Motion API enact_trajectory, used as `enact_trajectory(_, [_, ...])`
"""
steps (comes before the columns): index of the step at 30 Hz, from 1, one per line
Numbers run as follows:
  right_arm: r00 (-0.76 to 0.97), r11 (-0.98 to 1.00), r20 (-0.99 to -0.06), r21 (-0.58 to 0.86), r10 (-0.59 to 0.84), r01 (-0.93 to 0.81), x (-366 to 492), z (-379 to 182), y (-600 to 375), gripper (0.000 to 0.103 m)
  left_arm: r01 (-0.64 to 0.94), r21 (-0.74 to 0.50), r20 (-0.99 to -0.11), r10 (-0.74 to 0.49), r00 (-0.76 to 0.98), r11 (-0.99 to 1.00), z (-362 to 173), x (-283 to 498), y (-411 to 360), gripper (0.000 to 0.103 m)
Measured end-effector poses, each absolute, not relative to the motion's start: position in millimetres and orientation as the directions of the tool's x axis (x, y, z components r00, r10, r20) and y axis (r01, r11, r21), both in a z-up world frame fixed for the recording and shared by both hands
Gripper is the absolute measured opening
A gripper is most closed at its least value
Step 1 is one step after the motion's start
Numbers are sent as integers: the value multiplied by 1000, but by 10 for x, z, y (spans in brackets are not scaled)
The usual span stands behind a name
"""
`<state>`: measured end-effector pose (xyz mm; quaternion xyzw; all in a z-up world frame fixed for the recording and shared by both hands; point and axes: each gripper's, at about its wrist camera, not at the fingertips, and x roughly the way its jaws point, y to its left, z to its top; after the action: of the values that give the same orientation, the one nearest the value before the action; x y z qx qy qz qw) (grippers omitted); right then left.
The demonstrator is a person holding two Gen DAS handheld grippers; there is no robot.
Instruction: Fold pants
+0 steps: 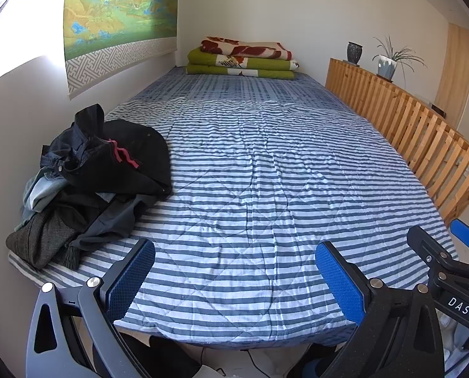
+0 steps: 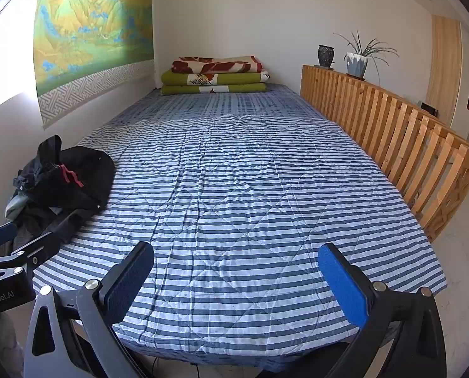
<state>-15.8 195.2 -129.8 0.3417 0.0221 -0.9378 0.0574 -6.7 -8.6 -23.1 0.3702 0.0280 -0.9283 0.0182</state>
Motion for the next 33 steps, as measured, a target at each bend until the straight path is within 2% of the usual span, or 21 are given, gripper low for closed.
enact_trajectory(33, [-756, -994, -650, -16, -71, 108, -250, -1372, 1960, 102, 74, -3, -665, -54, -745, -997, -118, -46, -99, 103])
